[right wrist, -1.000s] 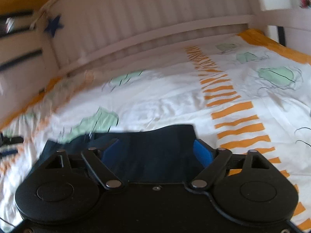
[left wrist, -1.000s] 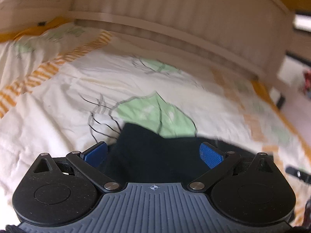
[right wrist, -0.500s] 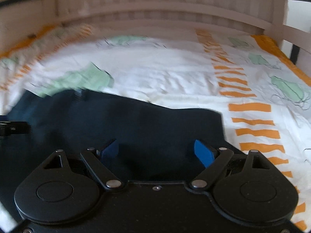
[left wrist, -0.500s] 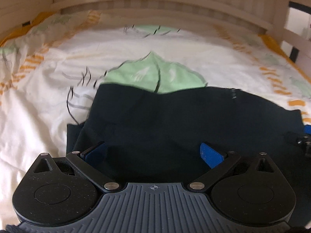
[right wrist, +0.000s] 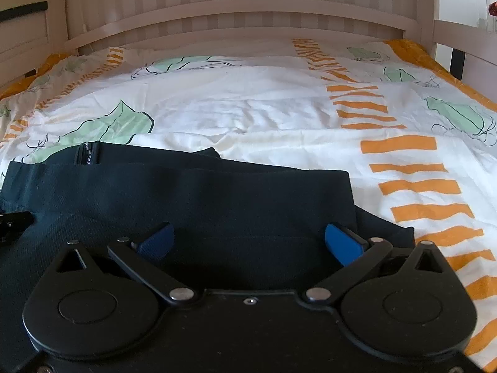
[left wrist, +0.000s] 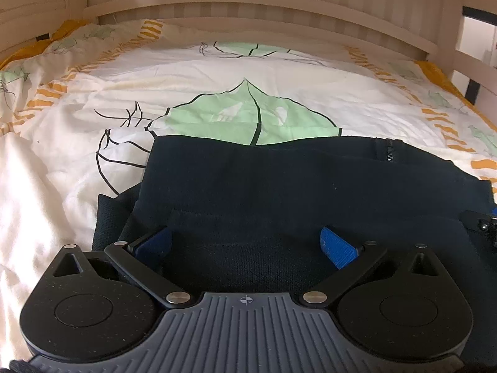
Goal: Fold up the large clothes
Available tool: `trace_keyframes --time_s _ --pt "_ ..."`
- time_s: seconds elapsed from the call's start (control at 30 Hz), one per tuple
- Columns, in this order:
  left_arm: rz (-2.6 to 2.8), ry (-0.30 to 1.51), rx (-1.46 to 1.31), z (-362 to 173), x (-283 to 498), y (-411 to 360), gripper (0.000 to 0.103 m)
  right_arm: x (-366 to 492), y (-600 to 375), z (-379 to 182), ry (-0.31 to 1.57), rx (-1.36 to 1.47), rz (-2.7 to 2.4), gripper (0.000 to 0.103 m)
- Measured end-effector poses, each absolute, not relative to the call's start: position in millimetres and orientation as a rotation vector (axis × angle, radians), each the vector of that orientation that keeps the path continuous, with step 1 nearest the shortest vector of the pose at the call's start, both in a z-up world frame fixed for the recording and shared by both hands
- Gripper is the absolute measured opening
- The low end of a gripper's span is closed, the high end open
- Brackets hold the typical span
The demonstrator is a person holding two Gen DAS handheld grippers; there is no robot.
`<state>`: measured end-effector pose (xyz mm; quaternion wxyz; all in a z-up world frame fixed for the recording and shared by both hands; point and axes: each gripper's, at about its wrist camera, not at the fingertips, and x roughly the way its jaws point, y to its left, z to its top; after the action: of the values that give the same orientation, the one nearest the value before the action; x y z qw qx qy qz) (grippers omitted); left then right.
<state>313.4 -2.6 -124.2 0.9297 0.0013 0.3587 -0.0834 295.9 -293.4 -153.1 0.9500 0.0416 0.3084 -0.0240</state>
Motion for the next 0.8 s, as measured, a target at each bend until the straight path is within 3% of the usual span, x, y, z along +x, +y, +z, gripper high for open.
trace_keyframes --time_s 0.37,0.8 --pt "-0.208 0.793 -0.063 -108.9 284.4 23.7 0.103 289.7 -300.4 -145.4 0.663 0.119 -0.013 0.103" --pt "-0.249 0.8 0.004 -95.8 214.6 60.2 0.103 179.0 -357.6 -120.0 0.607 0.276 0.02 0.102"
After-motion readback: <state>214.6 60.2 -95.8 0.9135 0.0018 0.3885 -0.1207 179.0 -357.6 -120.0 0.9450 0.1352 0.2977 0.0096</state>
